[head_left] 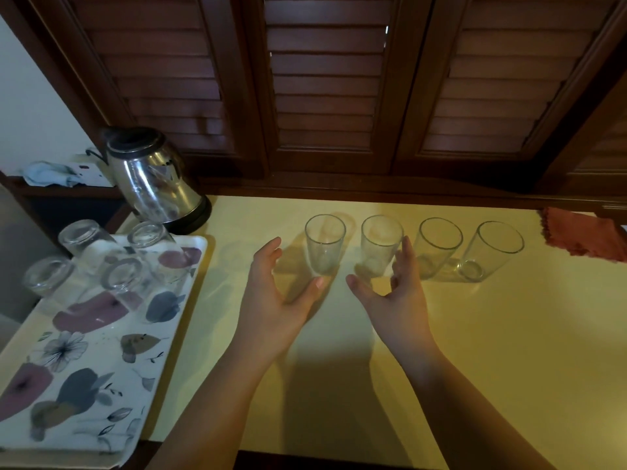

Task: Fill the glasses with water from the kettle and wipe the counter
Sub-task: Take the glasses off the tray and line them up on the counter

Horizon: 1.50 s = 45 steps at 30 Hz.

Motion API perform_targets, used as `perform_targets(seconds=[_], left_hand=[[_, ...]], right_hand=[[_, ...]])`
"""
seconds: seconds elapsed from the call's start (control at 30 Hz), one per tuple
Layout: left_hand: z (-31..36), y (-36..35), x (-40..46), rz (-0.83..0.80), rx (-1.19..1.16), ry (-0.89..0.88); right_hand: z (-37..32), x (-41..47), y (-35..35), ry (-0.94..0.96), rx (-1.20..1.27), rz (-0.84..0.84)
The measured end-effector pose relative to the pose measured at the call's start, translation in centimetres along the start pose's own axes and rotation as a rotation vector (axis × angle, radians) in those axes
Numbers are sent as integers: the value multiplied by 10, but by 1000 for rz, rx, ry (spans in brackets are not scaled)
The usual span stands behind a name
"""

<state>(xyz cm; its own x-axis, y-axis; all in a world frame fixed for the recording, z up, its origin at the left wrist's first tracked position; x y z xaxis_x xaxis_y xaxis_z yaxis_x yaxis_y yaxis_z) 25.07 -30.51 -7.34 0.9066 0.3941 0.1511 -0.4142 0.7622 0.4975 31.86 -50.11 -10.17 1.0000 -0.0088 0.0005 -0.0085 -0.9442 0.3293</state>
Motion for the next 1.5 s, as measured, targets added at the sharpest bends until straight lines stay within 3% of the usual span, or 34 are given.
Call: perform_targets(seconds=[0.2,0.37,0.6,0.7,0.83,0.9,1.07,1.27,1.4,1.5], left_hand=[[6,78,-34,93,-42,-132],[2,158,-55,189,37,-272],[-37,255,-52,251,217,-216],[-62,284,-37,171,476,-216],[-91,301,-14,-70,899,-199],[-98,303,-3,-131,1046,-291],[-103,302,26,-341,1456,-559],[-127,307,54,-473,1649,-914],[-129,302,59,-496,1675,-914],[-133,305,64,-529,1666,-859]], right_hand=[[-37,-63,-36,-14,145,97],[-80,-109,-85,155,-54,98],[-123,-120,-170,469,-207,-302],[-136,-118,-198,628,-374,-440],[-158,-111,-232,867,-752,-573],[-166,-108,-246,988,-938,-612],[-170,-94,-281,1301,-1446,-450],[-171,-92,-311,1450,-1851,-451],[-175,-107,-314,1514,-2022,-475],[-169,-109,-318,1444,-2058,-416]])
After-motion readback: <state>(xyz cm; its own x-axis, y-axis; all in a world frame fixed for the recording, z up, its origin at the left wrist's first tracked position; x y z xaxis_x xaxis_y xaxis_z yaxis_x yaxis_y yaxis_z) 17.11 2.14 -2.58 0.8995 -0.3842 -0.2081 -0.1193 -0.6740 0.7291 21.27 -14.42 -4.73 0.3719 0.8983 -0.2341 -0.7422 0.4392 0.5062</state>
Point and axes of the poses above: each hand's wrist, its own x-axis towards the middle knuckle, its own y-axis out of the back of the hand, z = x × y, the point moved 2 cm from there along x, towards the middle knuckle, and after that the axes turned 2 degrees about -y, right-handed, at the moved point
